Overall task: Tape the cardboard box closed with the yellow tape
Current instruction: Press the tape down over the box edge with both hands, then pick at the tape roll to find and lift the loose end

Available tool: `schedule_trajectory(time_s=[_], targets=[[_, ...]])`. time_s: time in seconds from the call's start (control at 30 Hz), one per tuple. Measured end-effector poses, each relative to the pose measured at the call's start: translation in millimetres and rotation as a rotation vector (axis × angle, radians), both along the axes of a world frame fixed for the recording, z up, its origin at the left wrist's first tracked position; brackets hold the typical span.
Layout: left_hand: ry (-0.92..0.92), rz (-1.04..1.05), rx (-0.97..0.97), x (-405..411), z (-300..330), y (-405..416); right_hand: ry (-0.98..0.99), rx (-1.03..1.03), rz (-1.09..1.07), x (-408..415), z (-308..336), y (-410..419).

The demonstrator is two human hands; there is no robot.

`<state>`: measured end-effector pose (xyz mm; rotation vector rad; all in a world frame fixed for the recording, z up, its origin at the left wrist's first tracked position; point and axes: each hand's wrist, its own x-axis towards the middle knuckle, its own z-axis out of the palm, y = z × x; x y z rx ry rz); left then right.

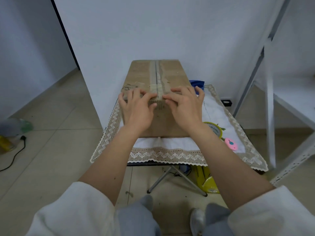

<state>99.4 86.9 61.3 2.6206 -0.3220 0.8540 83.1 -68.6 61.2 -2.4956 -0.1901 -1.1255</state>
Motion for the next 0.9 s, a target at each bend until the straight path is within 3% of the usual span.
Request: schedule_trajectory(time_s=[0.23,0.37,0.53,0.67,0.9], targets=[[-0.056,-0.037,-0.167,-16,1,-16,-0.097,0.133,-0.015,-25,4,-23],[-0.136,-0.131,-0.293,-36,-5,-35,0.001,0.293,0.048,-41,-2,-40],[-0.174,-0.323,-0.405,-55,-17,-58,0.154,0.472,-0.028,-56,-12,-71],[-0.08,-0.513,-0.442,-59,-34,-79,0.233,0.537,-0.136,-57,-27,-97],[0.095,-0.611,-0.438,-39,-73,-119,0.264,0.659,-0.241,-48,-56,-131]])
